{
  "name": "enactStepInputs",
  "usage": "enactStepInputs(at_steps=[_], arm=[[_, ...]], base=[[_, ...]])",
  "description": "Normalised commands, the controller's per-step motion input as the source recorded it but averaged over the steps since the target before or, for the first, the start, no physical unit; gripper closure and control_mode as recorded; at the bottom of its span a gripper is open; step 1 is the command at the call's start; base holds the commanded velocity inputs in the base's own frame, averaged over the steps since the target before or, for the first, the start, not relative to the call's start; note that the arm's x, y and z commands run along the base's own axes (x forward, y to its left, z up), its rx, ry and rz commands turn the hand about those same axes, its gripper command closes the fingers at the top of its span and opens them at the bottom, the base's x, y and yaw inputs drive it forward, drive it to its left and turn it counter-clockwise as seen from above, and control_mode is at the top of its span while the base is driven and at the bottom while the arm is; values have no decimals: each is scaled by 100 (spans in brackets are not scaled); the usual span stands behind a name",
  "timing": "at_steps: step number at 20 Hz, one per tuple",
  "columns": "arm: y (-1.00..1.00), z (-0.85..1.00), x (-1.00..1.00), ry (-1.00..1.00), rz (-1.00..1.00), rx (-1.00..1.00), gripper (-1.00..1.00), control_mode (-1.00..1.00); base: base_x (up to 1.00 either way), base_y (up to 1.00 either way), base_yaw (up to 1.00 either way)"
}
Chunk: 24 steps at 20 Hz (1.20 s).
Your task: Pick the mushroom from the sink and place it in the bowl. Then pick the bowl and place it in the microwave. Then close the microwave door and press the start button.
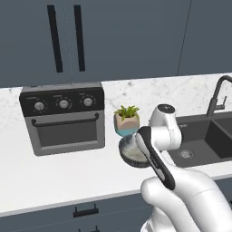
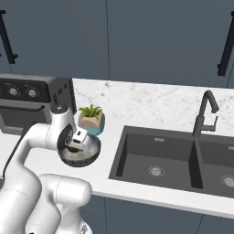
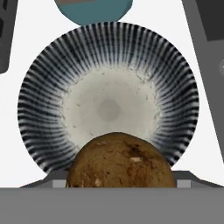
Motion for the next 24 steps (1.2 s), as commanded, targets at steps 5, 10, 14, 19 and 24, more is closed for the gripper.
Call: enactStepInputs(at_steps=[5, 10, 14, 19, 24], arm=[[1, -32, 43, 5, 0, 0, 100, -100], [1, -31, 46, 6, 0, 0, 100, -100], [4, -29, 37, 5, 0, 0, 100, -100], [11, -30, 30, 5, 0, 0, 100, -100], [15, -42, 36, 6, 0, 0, 100, -100]], base=[[0, 0, 0], [0, 0, 0], [0, 0, 0], [0, 0, 0], [0, 0, 0]])
